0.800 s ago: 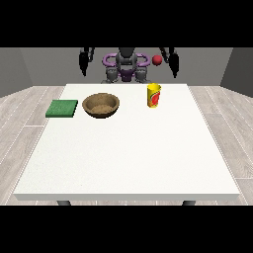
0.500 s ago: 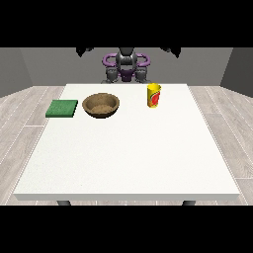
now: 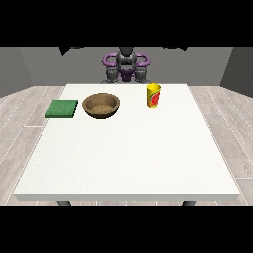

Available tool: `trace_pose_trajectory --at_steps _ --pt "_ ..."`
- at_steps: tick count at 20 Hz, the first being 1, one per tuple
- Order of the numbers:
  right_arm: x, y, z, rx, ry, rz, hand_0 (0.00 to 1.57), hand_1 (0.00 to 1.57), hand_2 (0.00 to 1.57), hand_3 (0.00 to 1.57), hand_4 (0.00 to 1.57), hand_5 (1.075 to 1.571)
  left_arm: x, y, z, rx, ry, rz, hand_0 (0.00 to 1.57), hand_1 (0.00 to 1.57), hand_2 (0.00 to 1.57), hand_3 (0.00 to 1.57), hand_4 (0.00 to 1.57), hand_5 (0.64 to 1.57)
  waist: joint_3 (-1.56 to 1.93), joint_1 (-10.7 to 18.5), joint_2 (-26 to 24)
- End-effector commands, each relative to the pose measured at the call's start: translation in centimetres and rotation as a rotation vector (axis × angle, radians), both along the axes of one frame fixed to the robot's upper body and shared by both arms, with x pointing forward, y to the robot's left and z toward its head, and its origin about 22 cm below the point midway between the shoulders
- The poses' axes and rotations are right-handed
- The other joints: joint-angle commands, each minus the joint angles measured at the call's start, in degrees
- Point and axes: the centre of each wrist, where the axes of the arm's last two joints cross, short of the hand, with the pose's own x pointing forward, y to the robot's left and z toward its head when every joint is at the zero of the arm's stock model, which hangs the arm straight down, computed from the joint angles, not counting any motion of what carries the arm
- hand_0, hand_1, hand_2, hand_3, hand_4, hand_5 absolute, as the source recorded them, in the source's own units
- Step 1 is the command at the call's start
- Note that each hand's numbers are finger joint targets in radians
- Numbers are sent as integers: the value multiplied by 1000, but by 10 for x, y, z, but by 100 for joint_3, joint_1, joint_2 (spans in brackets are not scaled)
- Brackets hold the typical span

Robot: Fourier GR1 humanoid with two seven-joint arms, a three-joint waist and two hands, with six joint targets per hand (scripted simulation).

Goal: Pick the cup and pour the ball into the bowl, then pick the bowl and place it on the pad

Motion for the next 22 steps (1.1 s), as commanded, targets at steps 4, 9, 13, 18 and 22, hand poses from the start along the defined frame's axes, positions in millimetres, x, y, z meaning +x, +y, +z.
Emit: trace_pose_trajectory --at_steps 4,9,13,18,22 --pt "17 2 0 1 -123 3 0 0 0 0 0 1569 20 9 3 6 -148 1 0 0 0 0 0 1539 2 -29 951" --pt "25 8 -7 16 -159 56 0 0 0 0 0 1570 32 7 -22 17 -198 28 0 0 0 0 0 1527 2 -190 1345" --pt "31 3 6 12 -174 57 0 0 0 0 0 1571 18 -26 -78 11 -200 25 0 0 0 0 0 1527 0 -246 1400" --pt "32 11 2 -9 -243 75 0 0 0 0 0 1571 25 -38 -114 32 -236 48 0 0 0 0 0 1517 0 -472 1702" --pt "30 -1 -15 24 -266 87 0 0 0 0 0 1570 41 -36 -124 54 -254 102 0 0 0 0 0 1530 1 -588 2008"
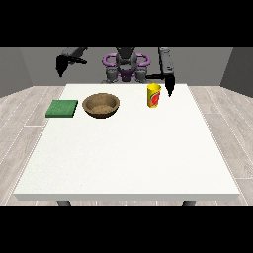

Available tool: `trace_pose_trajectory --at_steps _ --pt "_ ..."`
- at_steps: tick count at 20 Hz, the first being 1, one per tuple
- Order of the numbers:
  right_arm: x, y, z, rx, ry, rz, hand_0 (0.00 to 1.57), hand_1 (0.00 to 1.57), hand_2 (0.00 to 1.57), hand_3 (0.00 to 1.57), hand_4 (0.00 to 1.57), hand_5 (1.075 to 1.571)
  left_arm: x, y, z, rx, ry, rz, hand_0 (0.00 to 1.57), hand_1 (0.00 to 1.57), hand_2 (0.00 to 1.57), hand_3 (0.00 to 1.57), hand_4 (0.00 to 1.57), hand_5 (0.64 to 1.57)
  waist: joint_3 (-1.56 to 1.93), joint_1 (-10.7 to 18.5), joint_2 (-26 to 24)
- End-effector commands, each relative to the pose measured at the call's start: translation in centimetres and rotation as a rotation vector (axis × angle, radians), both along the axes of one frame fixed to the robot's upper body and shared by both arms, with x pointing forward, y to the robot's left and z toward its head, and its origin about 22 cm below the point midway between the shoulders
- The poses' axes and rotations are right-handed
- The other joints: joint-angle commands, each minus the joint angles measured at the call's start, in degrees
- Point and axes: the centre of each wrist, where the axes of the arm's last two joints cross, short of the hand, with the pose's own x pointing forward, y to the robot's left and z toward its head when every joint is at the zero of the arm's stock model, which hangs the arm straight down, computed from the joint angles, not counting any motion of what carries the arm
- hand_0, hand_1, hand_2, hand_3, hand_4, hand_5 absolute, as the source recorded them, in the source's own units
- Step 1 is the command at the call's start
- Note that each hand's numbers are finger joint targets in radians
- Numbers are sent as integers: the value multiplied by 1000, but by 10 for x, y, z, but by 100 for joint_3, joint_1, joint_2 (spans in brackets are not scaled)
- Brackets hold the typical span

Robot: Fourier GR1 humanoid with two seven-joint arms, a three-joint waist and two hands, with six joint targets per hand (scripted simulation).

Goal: Pick the cup and pour the ball into the bowl, then pick the bowl and place it on the pad

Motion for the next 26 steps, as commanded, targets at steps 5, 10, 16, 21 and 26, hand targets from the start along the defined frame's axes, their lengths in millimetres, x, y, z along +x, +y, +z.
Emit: trace_pose_trajectory --at_steps 5,10,16,21,26 --pt "13 -26 -3 10 -67 16 0 0 0 0 0 1570 23 -13 -27 26 -61 8 0 0 0 0 0 1518 1 -44 543" --pt "9 -5 -19 18 -28 15 0 0 0 0 0 1571 25 5 -49 27 -14 27 0 0 0 0 0 1520 0 -46 266" --pt "17 12 -6 3 -27 42 0 0 0 0 0 1571 26 -17 -66 30 6 15 0 0 0 0 0 1526 -2 -170 320" --pt "14 -19 -7 -3 -29 34 0 0 0 0 0 1570 6 -10 -77 315 -53 118 1245 1245 1571 1571 1329 1287 3 -367 441" --pt "9 -49 2 -35 -41 30 0 0 0 0 0 1570 -1 -29 -86 340 -31 169 1323 1323 1571 1571 1477 1250 1 -491 520"
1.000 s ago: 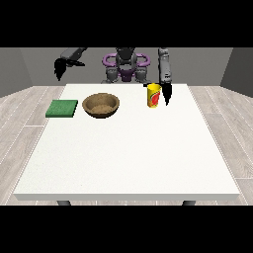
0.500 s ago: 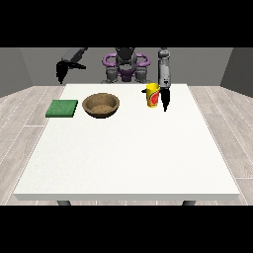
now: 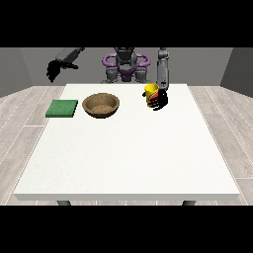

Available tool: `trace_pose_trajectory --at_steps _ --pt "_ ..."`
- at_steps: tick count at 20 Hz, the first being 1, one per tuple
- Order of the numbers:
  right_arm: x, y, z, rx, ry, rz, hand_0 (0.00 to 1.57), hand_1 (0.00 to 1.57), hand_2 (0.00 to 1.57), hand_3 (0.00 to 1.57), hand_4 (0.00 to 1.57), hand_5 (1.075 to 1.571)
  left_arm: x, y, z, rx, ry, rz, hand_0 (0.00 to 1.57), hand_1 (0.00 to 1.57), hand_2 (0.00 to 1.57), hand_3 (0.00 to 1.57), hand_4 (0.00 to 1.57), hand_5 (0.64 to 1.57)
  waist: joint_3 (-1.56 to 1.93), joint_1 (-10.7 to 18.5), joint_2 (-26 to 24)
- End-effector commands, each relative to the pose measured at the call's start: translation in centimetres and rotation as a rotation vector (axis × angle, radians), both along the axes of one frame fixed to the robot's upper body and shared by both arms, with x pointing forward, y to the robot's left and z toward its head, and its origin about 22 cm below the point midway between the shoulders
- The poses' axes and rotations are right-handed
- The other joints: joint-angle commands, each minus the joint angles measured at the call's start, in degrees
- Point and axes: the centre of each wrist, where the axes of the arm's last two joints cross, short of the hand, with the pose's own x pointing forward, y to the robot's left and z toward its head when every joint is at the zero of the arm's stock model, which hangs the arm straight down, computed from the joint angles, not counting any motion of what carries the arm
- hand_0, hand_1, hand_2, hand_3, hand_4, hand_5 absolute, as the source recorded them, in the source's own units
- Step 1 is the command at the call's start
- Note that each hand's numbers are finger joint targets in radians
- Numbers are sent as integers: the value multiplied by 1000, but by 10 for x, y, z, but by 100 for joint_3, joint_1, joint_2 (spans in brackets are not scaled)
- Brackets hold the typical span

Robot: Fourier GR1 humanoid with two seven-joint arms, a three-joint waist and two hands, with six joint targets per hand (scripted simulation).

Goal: Pick the cup and pour the ball into the bowl, then pick the bowl and place it on the pad

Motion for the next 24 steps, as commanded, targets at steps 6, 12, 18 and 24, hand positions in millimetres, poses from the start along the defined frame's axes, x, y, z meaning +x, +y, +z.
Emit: trace_pose_trajectory --at_steps 6,12,18,24 --pt "-17 -25 -26 15 195 -65 0 0 0 0 0 1570 7 0 7 182 216 14 1341 1341 1571 1571 1532 1304 -98 322 -1287" --pt "-13 -25 -30 24 273 -82 0 0 0 0 0 1569 56 76 92 525 254 136 1450 1450 1571 1571 1571 1291 -86 507 -1665" --pt "-20 -32 -50 28 219 -63 0 0 0 0 0 1568 86 15 114 664 222 185 1491 1491 1571 1571 1571 1273 -98 344 -1296" --pt "-14 -40 -50 58 232 -52 0 0 0 0 0 1569 107 -13 150 733 233 207 1495 1495 1571 1571 1530 1287 -102 302 -1358"
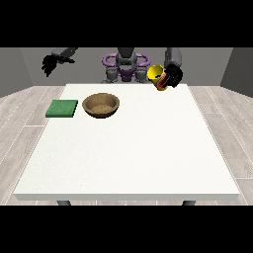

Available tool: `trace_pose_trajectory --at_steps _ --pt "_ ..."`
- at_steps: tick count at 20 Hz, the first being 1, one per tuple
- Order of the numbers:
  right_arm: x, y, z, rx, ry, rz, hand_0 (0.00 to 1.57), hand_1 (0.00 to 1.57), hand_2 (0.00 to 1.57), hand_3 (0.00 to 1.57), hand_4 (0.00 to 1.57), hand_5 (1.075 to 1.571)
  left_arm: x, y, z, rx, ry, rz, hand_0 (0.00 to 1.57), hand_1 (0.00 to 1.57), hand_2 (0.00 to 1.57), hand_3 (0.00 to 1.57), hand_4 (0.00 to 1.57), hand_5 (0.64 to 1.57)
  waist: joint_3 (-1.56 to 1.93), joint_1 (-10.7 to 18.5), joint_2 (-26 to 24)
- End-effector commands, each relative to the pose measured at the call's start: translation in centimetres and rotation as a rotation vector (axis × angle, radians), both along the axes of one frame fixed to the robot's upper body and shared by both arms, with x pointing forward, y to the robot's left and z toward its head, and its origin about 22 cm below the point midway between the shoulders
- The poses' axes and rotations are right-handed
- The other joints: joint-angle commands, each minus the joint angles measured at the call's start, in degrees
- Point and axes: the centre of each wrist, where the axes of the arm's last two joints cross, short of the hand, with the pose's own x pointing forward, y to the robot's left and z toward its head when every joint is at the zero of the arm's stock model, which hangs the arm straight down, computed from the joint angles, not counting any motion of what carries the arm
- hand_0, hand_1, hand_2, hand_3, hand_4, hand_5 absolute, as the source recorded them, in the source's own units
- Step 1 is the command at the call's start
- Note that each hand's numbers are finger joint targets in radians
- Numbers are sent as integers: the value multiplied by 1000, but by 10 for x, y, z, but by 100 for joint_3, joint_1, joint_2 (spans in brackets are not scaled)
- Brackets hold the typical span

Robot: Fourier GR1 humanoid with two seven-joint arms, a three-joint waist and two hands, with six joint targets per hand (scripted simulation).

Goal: Pick the cup and pour the ball into the bowl, then pick the bowl and place it on the pad

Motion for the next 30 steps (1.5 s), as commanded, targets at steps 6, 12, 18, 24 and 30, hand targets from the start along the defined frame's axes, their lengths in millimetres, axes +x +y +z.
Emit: trace_pose_trajectory --at_steps 6,12,18,24,30 --pt "-9 -7 -19 -2 75 3 0 0 0 0 0 1570 17 -82 21 289 6 35 1516 1516 1571 1571 1571 1211 4 -73 -456" --pt "-16 -23 -26 -4 86 -26 0 0 0 0 0 1571 15 -143 32 618 -64 -65 1538 1538 1571 1571 1485 1334 13 60 -562" --pt "-5 0 -29 29 73 40 0 0 0 0 0 1571 4 -191 22 931 -31 -150 1498 1498 1571 1571 1571 1056 5 -325 -548" --pt "14 -11 -6 34 63 42 0 0 0 0 0 1571 -7 -201 -2 1353 -138 -186 1520 1520 1571 1571 1504 1232 0 -292 -461" --pt "5 -32 -4 28 32 -11 0 0 0 0 0 1571 -18 -232 4 1486 -175 -251 1449 1449 1571 1571 1529 1137 -2 -53 -461"
